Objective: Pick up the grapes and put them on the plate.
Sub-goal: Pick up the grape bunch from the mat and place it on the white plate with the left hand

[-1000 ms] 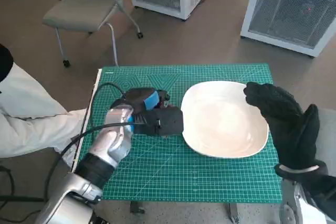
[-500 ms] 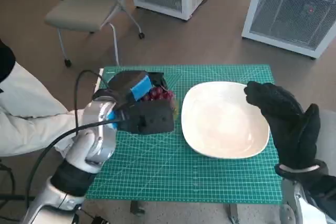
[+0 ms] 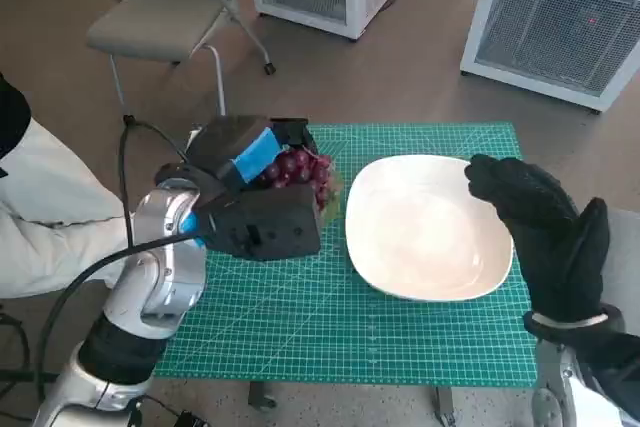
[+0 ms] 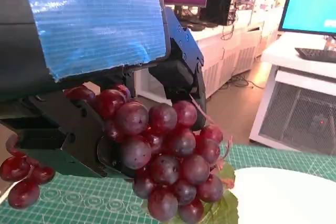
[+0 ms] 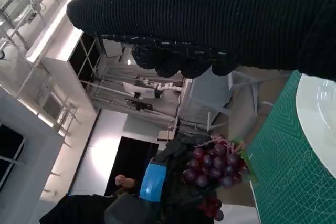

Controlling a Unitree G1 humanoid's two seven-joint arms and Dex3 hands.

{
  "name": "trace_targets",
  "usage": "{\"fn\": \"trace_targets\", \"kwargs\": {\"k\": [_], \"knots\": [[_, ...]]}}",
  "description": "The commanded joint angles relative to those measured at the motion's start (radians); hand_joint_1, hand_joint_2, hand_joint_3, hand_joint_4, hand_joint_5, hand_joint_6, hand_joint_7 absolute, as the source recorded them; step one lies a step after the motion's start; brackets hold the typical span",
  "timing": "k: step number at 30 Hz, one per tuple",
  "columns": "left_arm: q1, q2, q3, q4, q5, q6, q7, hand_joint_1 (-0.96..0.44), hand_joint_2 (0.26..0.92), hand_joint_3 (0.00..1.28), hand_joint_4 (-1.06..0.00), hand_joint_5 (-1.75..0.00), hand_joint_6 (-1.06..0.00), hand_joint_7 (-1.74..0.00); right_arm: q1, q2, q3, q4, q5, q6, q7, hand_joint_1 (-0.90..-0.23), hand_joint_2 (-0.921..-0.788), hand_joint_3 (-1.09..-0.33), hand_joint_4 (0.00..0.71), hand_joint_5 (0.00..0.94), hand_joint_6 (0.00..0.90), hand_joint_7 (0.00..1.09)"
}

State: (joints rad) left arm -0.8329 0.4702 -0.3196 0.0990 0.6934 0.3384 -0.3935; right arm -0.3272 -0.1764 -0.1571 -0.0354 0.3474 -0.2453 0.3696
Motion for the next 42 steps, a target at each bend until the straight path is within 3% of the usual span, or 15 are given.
{"fn": "trace_targets", "kwargs": {"k": [1, 13, 28, 36, 42], "knots": [[-0.007, -0.002, -0.011, -0.008, 0.009, -0.007, -0.015, 0.0, 0.903, 0.04, -0.68, -1.3, -0.81, -0.84, 0.014, 0.002, 0.0, 0.015, -0.006, 0.005, -0.002, -0.47, -0.921, -0.639, 0.413, 0.631, 0.162, 0.96], [-0.102, -0.053, -0.05, 0.053, 0.018, -0.03, -0.025, 0.0, 0.904, 0.03, -0.72, -1.29, -0.78, -0.83, 0.02, -0.002, -0.005, 0.008, -0.009, 0.004, -0.008, -0.471, -0.921, -0.639, 0.413, 0.63, 0.161, 0.96], [-0.284, -0.199, -0.095, 0.202, -0.032, -0.105, -0.038, 0.0, 0.915, 0.03, -0.72, -1.29, -0.72, -0.9, 0.037, 0.001, -0.013, -0.005, -0.015, -0.003, -0.025, -0.469, -0.921, -0.639, 0.414, 0.629, 0.159, 0.96], [-0.351, -0.285, -0.127, 0.335, -0.041, -0.165, -0.008, 0.0, 0.906, 0.03, -0.75, -1.24, -0.73, -0.93, 0.067, -0.004, -0.026, -0.043, -0.008, 0.004, -0.037, -0.469, -0.921, -0.638, 0.414, 0.626, 0.161, 0.96], [-0.384, -0.336, -0.14, 0.417, -0.047, -0.19, 0.007, 0.0, 0.911, 0.04, -0.73, -1.29, -0.73, -0.89, 0.089, -0.009, -0.041, -0.07, -0.003, 0.013, -0.046, -0.467, -0.921, -0.638, 0.414, 0.621, 0.167, 0.95]]}}
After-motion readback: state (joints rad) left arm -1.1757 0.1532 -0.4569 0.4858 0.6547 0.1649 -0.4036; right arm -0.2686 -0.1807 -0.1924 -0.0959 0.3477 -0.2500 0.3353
